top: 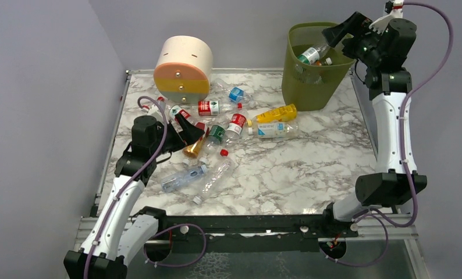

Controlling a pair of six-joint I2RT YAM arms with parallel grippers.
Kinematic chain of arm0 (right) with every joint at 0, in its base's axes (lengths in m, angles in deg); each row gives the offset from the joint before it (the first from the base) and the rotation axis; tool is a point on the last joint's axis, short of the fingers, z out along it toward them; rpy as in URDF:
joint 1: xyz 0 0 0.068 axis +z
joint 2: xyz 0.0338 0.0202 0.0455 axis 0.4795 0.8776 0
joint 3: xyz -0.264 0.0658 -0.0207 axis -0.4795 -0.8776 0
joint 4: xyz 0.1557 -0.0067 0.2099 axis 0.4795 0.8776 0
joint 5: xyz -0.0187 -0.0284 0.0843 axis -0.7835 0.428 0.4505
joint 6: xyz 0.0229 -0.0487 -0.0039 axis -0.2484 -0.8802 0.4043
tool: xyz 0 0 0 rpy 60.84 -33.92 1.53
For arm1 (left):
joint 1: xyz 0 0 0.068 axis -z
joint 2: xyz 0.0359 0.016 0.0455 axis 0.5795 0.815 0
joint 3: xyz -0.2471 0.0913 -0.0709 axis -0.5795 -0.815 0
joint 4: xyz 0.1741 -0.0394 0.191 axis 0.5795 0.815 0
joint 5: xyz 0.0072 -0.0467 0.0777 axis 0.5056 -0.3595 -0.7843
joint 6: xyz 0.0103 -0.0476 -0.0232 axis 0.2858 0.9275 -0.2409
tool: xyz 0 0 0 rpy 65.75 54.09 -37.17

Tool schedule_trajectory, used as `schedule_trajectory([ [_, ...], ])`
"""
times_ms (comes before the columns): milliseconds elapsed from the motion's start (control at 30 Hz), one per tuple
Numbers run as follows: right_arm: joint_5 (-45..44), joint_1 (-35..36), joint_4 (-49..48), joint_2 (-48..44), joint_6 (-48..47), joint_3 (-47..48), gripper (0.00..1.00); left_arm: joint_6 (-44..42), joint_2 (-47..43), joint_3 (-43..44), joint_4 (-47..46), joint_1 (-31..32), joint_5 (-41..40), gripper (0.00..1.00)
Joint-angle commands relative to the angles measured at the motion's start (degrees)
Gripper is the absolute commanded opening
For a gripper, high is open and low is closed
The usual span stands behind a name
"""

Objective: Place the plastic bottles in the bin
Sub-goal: Place the plastic bottle in the trash bin, then pick up the plastic bottle at the center of the board.

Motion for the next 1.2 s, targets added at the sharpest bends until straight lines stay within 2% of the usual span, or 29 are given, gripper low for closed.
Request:
schedule_trajectory([
  [0, 4.4, 0.4, 1.3, 1.9, 2.2, -3.5, 0.99, 2.1, 3.6, 5.5, 2.3, 0.4, 1.2, 0.99],
  [133, 8.8, 0.8, 2.8, 1.5, 3.0, -4.1, 0.99, 0.5, 8.7, 7.9, 2.4, 0.4, 2.6, 0.99],
  [233, 9.6, 4.1, 5.2, 0.8, 2.5, -5.5, 0.99, -2.6, 13.8, 12.2, 3.9, 0.4, 3.2, 0.99],
  [400, 8.9, 12.3, 3.1, -4.6, 2.3, -18.7, 0.99, -5.8, 18.0, 16.2, 5.2, 0.4, 2.5, 0.99],
  [600, 2.7, 25.7, -1.7, -16.6, 6.4, -39.3, 0.99, -6.6, 12.2, 9.7, 4.5, 0.4, 0.2, 0.99],
  [700, 2.3, 32.7, -2.5, -21.4, 11.5, -45.7, 0.99, -4.5, 8.6, 8.9, 7.4, 0.4, 0.0, 0.99],
  [800, 0.7, 41.1, -1.4, -23.3, 14.7, -48.2, 0.99, -3.7, 6.2, 8.6, 10.3, 0.4, 3.0, 0.99],
  [900, 1.4, 46.4, -1.2, -24.1, 17.0, -49.6, 0.99, -4.6, 2.9, 8.0, 14.1, 0.4, 4.6, 0.99],
  [1000, 3.0, 47.8, 2.2, -24.6, 17.7, -49.1, 0.98, -6.7, 0.0, 7.8, 18.3, 0.6, 7.9, 0.99],
  [1167, -0.2, 47.8, 10.1, -28.1, 16.1, -46.4, 0.99, -8.0, -4.6, 6.7, 23.4, 1.9, 5.5, 0.99],
])
